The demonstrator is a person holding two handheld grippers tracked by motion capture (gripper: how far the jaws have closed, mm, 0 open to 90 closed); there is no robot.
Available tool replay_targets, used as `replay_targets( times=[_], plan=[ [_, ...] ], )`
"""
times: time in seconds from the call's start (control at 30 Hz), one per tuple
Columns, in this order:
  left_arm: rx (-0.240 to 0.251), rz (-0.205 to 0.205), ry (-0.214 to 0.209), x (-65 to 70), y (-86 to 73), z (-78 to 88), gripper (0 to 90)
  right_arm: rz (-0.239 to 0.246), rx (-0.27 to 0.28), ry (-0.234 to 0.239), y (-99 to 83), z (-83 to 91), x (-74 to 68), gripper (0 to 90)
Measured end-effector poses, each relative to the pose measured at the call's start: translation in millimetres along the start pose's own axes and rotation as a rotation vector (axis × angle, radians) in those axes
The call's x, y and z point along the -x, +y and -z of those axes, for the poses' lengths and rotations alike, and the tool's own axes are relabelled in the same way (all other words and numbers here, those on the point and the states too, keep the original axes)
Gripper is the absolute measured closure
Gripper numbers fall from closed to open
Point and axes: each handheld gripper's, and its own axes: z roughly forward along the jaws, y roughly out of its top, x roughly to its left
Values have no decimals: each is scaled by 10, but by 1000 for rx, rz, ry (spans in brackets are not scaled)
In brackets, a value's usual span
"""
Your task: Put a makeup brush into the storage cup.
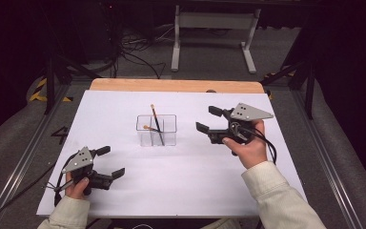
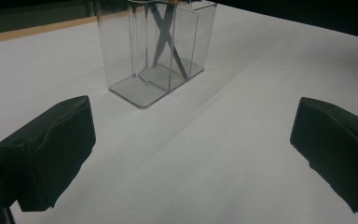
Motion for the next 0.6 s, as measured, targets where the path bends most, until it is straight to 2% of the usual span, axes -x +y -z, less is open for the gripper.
replay_targets(
  times=[0.2, 0.37, 0.5, 0.6],
  plan=[
    [2, -8, -1, -11, 3, 6, 6, -7, 15, -17, -54, 219, 69, 228],
    [4, -12, -4, -5, 4, 9, 6, -13, 24, -22, -84, 327, 113, 218],
    [10, -9, -5, -4, 6, 10, 6, -11, 16, -29, -127, 435, 149, 203],
    [5, -9, -8, -7, 5, 9, 6, -8, -14, -35, -197, 519, 184, 179]
  ],
)
